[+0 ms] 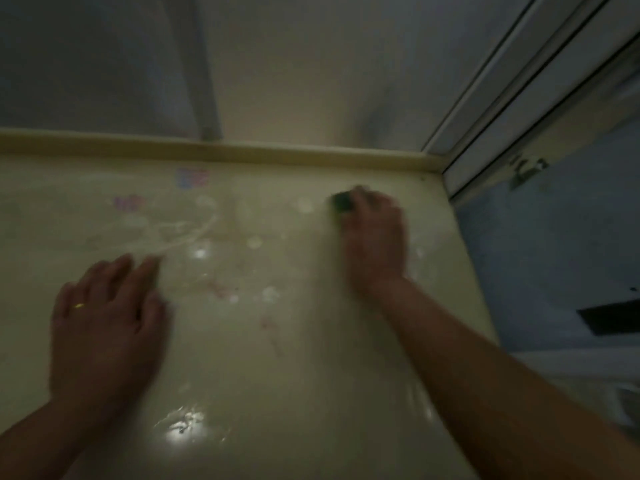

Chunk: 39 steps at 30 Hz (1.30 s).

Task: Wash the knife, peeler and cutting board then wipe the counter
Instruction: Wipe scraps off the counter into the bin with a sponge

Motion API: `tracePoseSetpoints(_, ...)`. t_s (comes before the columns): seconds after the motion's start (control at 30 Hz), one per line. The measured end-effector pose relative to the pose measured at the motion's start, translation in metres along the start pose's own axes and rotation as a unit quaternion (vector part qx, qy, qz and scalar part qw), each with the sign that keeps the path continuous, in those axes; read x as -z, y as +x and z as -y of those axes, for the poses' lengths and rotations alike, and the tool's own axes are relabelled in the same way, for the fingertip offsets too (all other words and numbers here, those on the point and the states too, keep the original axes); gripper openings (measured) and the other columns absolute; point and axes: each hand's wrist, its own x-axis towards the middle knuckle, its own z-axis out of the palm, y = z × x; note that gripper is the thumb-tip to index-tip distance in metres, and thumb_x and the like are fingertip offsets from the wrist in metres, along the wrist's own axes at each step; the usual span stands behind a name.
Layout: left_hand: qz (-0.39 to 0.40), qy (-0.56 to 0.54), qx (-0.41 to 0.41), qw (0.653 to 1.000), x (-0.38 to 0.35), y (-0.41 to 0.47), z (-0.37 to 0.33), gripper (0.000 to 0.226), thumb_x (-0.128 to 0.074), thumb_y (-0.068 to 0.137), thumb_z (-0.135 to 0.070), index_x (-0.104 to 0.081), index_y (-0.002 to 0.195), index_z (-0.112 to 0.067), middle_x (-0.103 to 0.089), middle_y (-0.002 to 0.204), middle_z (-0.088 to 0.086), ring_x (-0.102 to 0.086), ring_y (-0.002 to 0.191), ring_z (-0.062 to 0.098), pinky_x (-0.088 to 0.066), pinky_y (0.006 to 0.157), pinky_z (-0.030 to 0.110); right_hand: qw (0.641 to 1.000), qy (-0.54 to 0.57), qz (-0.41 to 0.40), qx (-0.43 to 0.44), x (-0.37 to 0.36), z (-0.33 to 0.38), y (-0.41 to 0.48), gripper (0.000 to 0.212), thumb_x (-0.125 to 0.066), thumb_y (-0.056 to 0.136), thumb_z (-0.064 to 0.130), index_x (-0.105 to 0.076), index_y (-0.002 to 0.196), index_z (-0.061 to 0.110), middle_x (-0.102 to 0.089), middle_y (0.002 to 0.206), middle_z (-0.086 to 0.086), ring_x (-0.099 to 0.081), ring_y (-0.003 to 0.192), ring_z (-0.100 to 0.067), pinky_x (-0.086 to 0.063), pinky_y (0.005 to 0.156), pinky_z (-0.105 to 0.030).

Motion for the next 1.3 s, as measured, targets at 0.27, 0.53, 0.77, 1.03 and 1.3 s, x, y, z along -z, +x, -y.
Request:
tracePoseSetpoints(0.27, -0.005, -0.03, 0.023, 0.999, -0.004, 0.0, -0.002, 0.06, -0.034, 0.094, -0.048, -0.045, 0.151, -0.036, -0.043, 0.156, 0.002, -0.034, 0.148, 0.03, -0.027, 0.12, 0.059, 0.984, -0.111, 0.004, -0.139, -0.029, 0.005, 0.068, 0.046, -0.051, 0.099, 0.033, -0.056, 0.14, 0.014, -0.057, 0.136, -0.019, -0.054, 0.116, -0.039, -0.045, 0.094, -0.043)
tracePoseSetpoints(0.53, -0.017, -0.006, -0.008, 1.0, 0.003, 0.0, -0.012, 0.059, -0.041, 0.09, -0.041, -0.057, 0.145, -0.026, -0.053, 0.15, 0.012, -0.043, 0.141, 0.034, -0.031, 0.117, 0.057, 0.972, -0.178, 0.02, -0.153, 0.01, -0.095, 0.073, 0.045, -0.04, 0.098, 0.019, -0.056, 0.139, 0.007, -0.056, 0.131, -0.033, -0.053, 0.12, -0.051, -0.041, 0.106, -0.056)
tracePoseSetpoints(0.77, 0.012, 0.016, 0.02, 1.0, 0.0, -0.004, -0.004, 0.059, -0.036, 0.096, -0.045, -0.04, 0.154, -0.038, -0.039, 0.162, -0.004, -0.028, 0.152, 0.021, -0.017, 0.125, 0.051, 0.998, -0.058, 0.024, -0.014, -0.042, 0.075, 0.022, 0.037, -0.043, 0.096, 0.02, -0.057, 0.127, 0.006, -0.059, 0.121, -0.031, -0.057, 0.105, -0.051, -0.046, 0.09, -0.053)
tracePoseSetpoints(1.03, -0.025, -0.009, 0.013, 1.0, -0.006, -0.001, 0.007, 0.056, -0.038, 0.096, -0.04, -0.051, 0.148, -0.024, -0.046, 0.158, 0.001, -0.036, 0.149, 0.023, -0.021, 0.125, 0.051, 0.927, 0.009, 0.166, 0.336, -0.044, 0.152, -0.061, 0.058, -0.057, 0.094, 0.022, -0.05, 0.151, 0.03, -0.05, 0.156, -0.003, -0.052, 0.134, -0.031, -0.038, 0.112, -0.042)
tracePoseSetpoints(1.3, 0.026, -0.109, -0.072, 0.991, 0.021, -0.064, -0.022, 0.056, -0.046, 0.095, -0.035, -0.044, 0.149, -0.02, -0.052, 0.149, 0.003, -0.043, 0.144, 0.021, -0.018, 0.126, 0.053, 0.993, -0.085, 0.081, 0.018, 0.079, -0.084, -0.176, 0.054, -0.045, 0.1, 0.028, -0.052, 0.151, 0.012, -0.051, 0.154, -0.017, -0.06, 0.118, -0.045, -0.051, 0.1, -0.052)
